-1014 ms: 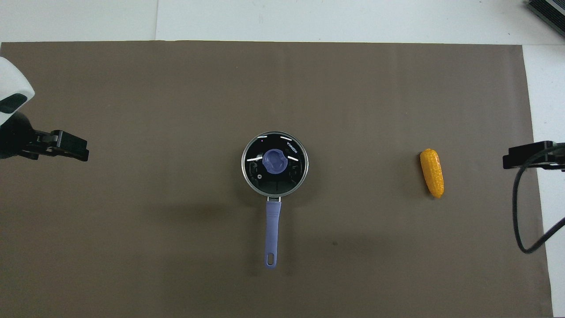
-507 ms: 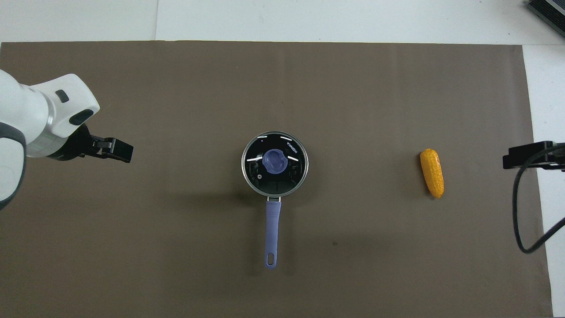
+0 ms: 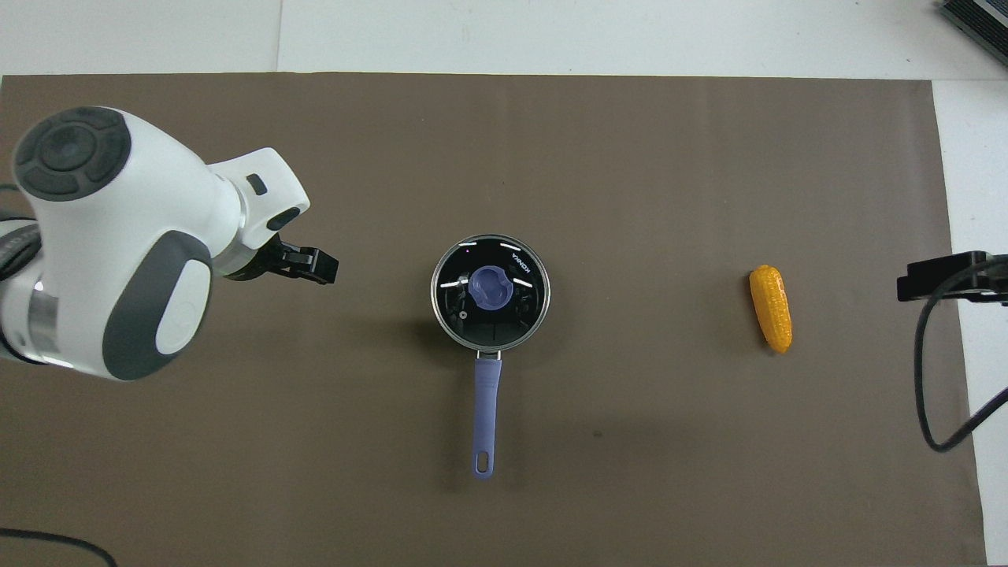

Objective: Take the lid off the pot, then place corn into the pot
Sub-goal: 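Reach the left gripper toward the glass lid knob on the saucepan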

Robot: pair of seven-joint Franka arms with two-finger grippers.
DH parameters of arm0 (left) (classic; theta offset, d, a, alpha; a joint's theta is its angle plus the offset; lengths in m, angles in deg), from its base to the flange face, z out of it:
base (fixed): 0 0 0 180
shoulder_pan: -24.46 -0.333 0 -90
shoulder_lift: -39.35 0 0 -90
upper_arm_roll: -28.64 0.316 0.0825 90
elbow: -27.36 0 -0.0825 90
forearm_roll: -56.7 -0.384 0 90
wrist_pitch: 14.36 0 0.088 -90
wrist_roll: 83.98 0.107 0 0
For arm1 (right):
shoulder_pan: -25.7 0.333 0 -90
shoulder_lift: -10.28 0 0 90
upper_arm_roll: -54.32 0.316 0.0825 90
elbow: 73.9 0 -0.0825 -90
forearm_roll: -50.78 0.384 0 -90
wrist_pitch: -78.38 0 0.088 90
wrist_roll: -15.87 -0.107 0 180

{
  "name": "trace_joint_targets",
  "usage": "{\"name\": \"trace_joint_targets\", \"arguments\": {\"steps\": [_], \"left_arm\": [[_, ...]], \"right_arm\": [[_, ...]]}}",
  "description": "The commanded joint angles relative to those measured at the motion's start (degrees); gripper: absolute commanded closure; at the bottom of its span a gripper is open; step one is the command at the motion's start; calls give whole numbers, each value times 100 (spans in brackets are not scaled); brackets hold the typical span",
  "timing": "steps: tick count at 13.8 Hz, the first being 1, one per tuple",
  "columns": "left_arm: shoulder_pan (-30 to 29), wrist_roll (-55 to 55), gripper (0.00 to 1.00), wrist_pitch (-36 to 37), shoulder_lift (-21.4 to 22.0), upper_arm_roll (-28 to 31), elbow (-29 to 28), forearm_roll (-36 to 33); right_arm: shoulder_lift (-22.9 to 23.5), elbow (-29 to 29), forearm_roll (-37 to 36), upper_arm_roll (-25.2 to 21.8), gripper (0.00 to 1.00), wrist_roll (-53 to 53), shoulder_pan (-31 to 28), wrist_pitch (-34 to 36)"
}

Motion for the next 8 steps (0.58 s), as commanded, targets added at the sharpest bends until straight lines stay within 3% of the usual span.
{"name": "trace_joint_targets", "arguments": {"steps": [1, 4, 8], "left_arm": [[603, -685, 0, -479, -303, 94, -7, 16], [1007, -1239, 0, -752, -707, 94, 195, -27], [1631, -2417, 0, -499, -1182, 103, 889, -45]], "right_arm": [[-73, -70, -55, 17, 0, 148, -52, -42], [-73, -79, -46, 17, 0, 139, -52, -42], [-73, -79, -55, 17, 0, 139, -52, -42]]}}
